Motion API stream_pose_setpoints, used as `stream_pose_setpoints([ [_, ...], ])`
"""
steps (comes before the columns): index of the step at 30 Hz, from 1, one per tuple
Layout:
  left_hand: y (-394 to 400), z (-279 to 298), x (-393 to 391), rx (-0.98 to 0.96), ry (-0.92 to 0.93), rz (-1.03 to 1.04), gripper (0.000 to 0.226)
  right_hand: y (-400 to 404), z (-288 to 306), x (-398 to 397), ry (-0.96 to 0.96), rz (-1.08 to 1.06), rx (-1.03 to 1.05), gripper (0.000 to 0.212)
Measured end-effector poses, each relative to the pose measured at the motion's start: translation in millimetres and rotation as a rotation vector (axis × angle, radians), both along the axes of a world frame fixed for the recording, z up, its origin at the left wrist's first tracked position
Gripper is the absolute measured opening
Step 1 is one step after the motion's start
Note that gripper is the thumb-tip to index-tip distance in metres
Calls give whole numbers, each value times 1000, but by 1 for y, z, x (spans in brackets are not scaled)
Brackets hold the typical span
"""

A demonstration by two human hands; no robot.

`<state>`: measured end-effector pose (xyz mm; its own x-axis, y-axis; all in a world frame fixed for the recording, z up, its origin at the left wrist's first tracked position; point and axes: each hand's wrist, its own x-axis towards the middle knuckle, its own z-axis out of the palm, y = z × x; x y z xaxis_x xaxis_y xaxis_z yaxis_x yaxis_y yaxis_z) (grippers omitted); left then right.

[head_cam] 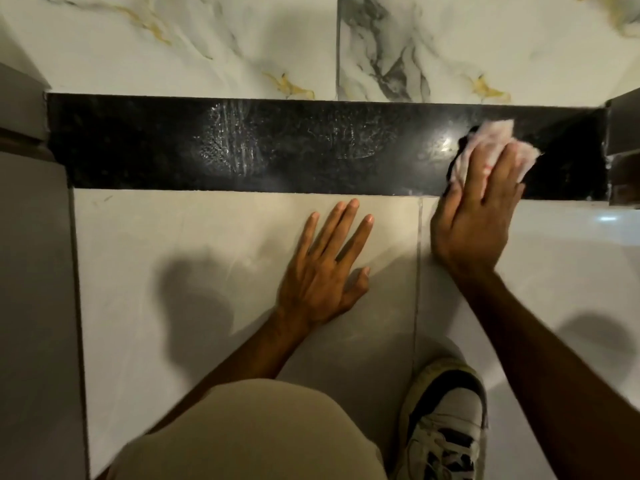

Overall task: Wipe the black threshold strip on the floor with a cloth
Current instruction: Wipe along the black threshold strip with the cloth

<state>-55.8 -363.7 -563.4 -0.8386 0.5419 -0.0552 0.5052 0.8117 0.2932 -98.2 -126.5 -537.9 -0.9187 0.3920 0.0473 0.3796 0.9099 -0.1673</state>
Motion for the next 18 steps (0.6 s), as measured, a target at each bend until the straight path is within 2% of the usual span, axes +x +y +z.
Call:
stream_pose_setpoints([
  [3, 0, 3, 2, -30, 0, 57, 73, -27, -3, -49, 27, -64, -16, 60],
  [6, -1, 6, 3, -25, -16, 82, 72, -49, 2, -41, -14, 161, -29, 59],
  [8, -5, 8, 4, -23, -15, 78, 71, -44, 6, -3, -38, 318, -60, 59],
  [9, -8, 10, 4, -19, -12, 73, 71, -38, 8, 20, -54, 327, -67, 59],
  [13, -37, 11, 16, -10, -3, 109, 70, -14, 13, 58, -66, 84, -51, 59],
  [18, -60, 10, 25, -71, 49, 326, 72, -37, -1, -21, -5, -132, 33, 63],
])
